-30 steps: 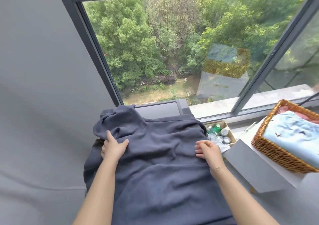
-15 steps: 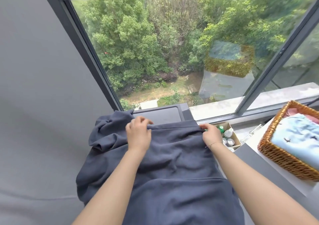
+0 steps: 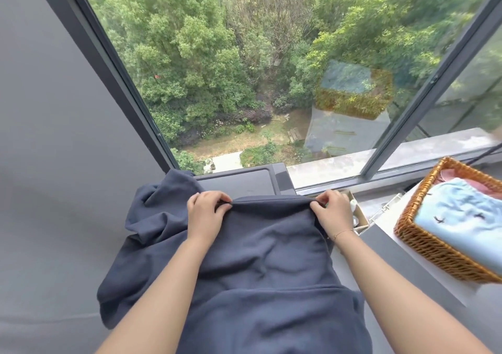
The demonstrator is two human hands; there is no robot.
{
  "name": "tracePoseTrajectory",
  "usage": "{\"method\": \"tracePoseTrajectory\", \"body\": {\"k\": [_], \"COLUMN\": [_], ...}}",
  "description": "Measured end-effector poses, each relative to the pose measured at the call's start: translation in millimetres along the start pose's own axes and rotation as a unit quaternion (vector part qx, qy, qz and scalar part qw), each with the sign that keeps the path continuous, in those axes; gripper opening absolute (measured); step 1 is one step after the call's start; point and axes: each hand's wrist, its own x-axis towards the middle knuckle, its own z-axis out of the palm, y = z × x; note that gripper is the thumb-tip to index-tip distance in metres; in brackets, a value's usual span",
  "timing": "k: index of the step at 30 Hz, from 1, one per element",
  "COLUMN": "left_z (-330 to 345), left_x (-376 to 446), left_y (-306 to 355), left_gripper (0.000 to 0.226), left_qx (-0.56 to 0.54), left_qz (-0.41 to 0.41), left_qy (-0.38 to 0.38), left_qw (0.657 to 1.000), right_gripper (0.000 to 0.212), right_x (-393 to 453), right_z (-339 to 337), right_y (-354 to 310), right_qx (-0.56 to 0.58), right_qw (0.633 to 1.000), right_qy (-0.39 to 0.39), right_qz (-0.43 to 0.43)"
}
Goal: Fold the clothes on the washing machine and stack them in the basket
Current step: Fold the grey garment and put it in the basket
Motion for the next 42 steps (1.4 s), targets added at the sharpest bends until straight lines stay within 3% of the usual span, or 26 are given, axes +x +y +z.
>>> {"method": "tracePoseTrajectory", "body": {"k": [2,7,12,14,19,22,24,27,30,35,38,42], "left_z": [-14,-50,-73,-84,-100,-99,-98,-90,-78,-45,-43,-63], "left_x": [0,4,7,8,-6,-14,-23,-57,-106,-164,-169,-165], "left_y": [3,13,20,16,2,4,14,25,15,-2,1,17], "left_gripper": [0.008,0.008,0.005,0.006,0.018,0.011,0.023,0.032,0.037,0.052,0.053,0.026], "left_qx": [-0.047,-0.075,-0.097,-0.072,0.071,0.112,0.128,0.134,0.145,0.153,0.147,0.148], "left_qz": [0.035,0.09,0.069,0.083,0.077,0.08,0.11,0.126,0.093,0.079,0.076,0.109], "left_qy": [-0.023,-0.039,-0.057,-0.07,-0.223,-0.135,-0.036,0.039,0.035,-0.069,-0.014,0.091], "left_qw": [0.998,0.992,0.991,0.991,0.969,0.981,0.985,0.982,0.984,0.983,0.986,0.979], "right_gripper": [0.021,0.038,0.027,0.027,0.024,0.023,0.026,0.032,0.036,0.034,0.035,0.042], "right_x": [-6,-20,-17,-9,1,-3,-14,-49,-91,-132,-136,-128], "right_z": [-12,-38,-63,-79,-95,-92,-90,-84,-69,-37,-36,-54], "right_y": [-1,-7,-21,-23,-22,-18,-14,6,41,81,78,81], "right_qx": [0.004,-0.008,-0.112,-0.14,-0.186,-0.188,-0.166,-0.12,-0.085,-0.066,-0.052,-0.091], "right_qw": [0.999,0.993,0.987,0.986,0.98,0.979,0.981,0.983,0.989,0.996,0.996,0.985], "right_qy": [0.019,-0.056,-0.02,-0.02,-0.002,0.027,0.066,0.12,0.115,0.011,0.035,0.135], "right_qz": [-0.045,-0.105,-0.114,-0.085,-0.076,-0.072,-0.069,-0.067,-0.045,0.058,0.056,-0.054]}}
